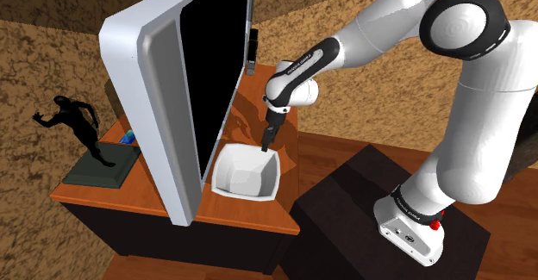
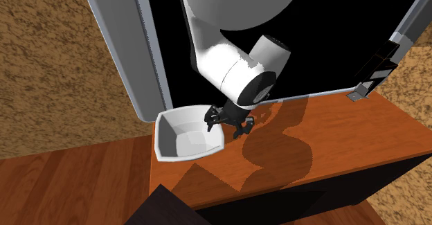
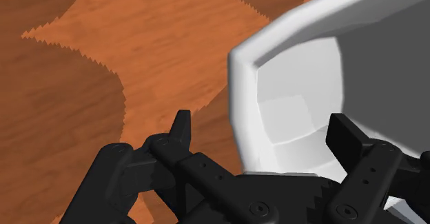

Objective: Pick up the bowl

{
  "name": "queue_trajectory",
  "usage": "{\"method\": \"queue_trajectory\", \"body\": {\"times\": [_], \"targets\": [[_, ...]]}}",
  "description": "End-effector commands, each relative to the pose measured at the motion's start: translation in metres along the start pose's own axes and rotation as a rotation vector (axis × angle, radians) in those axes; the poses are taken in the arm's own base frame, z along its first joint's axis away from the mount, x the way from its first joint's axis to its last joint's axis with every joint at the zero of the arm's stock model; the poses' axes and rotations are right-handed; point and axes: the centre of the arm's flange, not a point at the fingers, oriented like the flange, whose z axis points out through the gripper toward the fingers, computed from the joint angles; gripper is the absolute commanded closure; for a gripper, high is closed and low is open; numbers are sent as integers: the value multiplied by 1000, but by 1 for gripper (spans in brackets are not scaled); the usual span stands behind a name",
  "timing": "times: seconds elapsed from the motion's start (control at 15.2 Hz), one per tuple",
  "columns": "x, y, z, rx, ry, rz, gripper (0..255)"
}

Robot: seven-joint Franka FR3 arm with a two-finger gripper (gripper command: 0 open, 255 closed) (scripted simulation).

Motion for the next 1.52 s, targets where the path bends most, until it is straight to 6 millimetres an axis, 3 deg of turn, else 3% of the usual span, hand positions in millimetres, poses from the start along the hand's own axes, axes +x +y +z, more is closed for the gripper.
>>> {"method": "queue_trajectory", "body": {"times": [0.0, 0.26, 0.33, 0.92, 1.45], "targets": [[0, 3, 10, 0, 0, -1, 0], [1, 8, 23, 0, 0, -1, 0], [0, 7, 23, 0, 0, -1, 255], [1, 8, 23, 0, 0, -1, 255], [0, -7, -17, 0, 0, -1, 255]]}}
